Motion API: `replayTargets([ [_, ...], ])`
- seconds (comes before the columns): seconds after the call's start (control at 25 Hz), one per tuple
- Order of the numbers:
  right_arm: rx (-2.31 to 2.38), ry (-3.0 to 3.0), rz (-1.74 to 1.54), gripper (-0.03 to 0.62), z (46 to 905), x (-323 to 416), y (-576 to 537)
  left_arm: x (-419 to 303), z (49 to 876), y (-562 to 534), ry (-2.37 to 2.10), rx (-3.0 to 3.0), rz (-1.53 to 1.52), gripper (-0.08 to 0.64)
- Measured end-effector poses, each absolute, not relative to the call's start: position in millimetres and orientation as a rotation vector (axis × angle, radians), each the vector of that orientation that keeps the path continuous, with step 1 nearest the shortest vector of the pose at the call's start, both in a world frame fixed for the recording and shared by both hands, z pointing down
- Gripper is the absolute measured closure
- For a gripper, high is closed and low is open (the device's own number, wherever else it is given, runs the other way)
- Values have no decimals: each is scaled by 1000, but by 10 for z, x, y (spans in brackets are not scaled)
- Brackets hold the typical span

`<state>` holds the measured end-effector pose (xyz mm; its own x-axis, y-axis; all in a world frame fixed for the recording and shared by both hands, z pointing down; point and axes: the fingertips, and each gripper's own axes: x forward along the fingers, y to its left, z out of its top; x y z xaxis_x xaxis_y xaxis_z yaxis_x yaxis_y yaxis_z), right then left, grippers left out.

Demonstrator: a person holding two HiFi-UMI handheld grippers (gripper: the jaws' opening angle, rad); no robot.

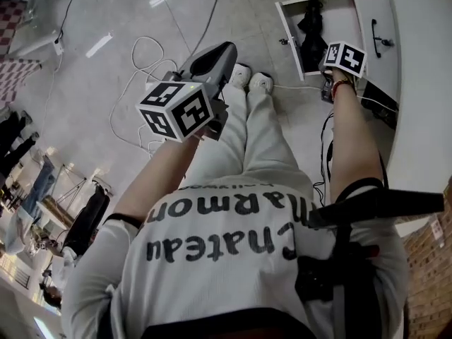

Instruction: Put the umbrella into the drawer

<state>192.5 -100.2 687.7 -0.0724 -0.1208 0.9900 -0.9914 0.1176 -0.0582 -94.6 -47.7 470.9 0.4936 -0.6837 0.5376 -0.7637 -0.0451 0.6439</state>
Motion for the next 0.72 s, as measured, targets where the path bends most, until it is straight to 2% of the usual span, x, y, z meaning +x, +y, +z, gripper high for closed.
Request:
replayTargets([
  [0.08,1202,-1428,1142,557,6647,1900,-1001,-915,4447,-632,-1231,1821,88,537],
  [0.4,1319,-1555,1338,566,5709,1738,-628,-671,3376,-868,-1180,2024,34,537],
  [0.72,1429,-1723,1403,566,4799,1673,-559,-455,2829,-821,-1110,2166,48,537],
])
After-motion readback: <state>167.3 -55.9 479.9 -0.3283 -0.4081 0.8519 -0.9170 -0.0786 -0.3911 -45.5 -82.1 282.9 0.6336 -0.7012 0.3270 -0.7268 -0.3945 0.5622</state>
